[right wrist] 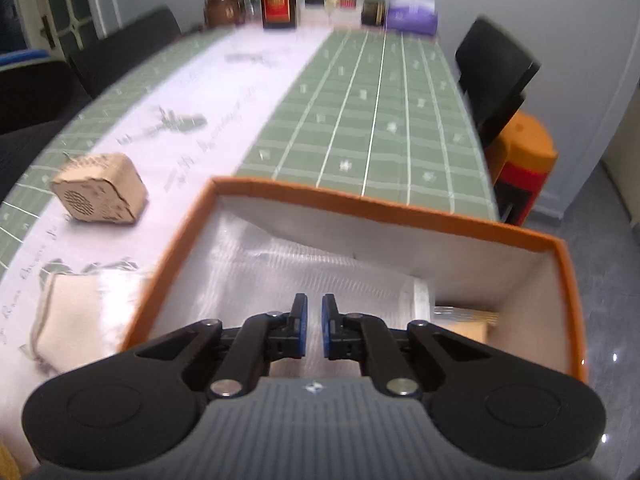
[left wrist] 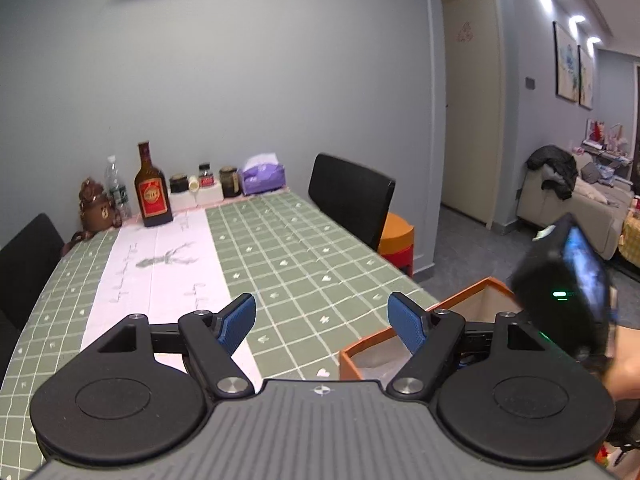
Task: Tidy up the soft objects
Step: 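Withdraw both tools from the box back to the remaining items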
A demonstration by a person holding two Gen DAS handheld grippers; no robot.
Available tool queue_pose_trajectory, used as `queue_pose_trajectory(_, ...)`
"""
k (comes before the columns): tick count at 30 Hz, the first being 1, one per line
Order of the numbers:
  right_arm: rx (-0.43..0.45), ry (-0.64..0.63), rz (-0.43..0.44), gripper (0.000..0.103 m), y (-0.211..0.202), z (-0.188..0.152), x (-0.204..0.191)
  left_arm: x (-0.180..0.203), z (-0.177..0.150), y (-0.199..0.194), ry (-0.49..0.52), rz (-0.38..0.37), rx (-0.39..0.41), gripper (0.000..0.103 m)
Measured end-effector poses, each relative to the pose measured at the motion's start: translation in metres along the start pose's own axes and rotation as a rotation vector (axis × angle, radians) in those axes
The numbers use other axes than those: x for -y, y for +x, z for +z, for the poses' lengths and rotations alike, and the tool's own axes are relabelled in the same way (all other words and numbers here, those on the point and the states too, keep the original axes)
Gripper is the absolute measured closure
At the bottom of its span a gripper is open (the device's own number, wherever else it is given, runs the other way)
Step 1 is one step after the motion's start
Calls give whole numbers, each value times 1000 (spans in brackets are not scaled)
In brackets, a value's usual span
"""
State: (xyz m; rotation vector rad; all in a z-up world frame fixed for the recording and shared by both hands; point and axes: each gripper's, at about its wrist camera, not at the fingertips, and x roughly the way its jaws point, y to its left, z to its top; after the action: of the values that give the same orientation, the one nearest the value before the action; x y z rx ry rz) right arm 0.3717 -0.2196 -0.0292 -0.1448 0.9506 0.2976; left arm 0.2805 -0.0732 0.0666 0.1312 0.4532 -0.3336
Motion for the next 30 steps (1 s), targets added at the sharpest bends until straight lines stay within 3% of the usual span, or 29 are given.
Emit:
queue_pose_trajectory(6,-122,-13,-12,98,46,3,4,-6,-8,29,-3,73,-91,15)
queue_pose_trajectory(10,-132,-14,-15,98,55,1,4,-14,-13,43,-28,93,-150,15)
queue_pose_trajectory(15,-131,-22,-15,96,53,2,5,-22,-16,42,-55,77,-153,15)
queue_pose_trajectory(19,-87,-18,48,95,41,3,5,-21,-14,43,-64,68,-163,15)
queue_pose_trajectory(30,80,-42,22,94,-46,-6,-4,-12,-5,23,-65,66,-117,15)
